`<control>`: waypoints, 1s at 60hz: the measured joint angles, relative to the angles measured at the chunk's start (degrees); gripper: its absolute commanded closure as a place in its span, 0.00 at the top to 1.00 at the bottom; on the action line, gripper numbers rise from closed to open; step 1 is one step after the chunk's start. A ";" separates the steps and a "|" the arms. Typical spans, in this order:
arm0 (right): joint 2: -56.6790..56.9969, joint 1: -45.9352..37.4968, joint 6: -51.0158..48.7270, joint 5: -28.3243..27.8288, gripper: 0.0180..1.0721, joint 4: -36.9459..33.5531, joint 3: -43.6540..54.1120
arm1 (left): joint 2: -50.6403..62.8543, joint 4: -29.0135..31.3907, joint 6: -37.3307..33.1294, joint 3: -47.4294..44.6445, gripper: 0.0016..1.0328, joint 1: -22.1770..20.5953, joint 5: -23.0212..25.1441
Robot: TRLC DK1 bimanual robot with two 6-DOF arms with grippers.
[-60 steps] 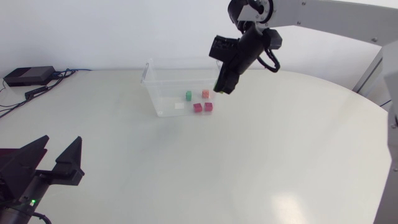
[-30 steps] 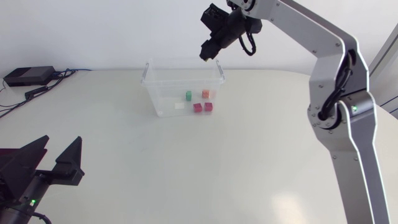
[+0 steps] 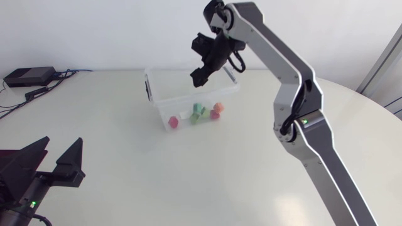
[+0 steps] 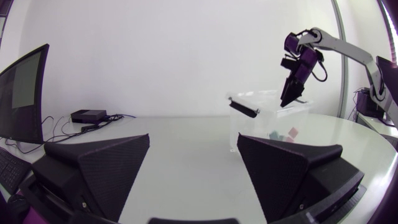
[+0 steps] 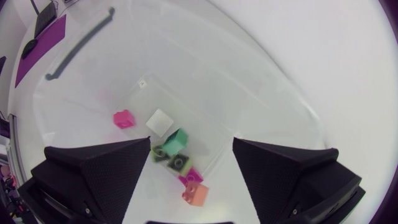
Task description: Place the duplo bricks in the container
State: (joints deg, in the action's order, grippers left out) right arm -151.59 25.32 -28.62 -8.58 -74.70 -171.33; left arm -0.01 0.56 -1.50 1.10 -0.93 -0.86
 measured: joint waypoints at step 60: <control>41.59 -3.91 12.48 -5.14 0.96 8.70 54.55 | 0.00 0.00 0.00 0.00 0.96 0.00 0.00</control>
State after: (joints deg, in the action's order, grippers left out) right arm -110.00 21.41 -16.14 -13.72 -66.00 -116.77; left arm -0.01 0.56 -1.50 1.10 -0.93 -0.86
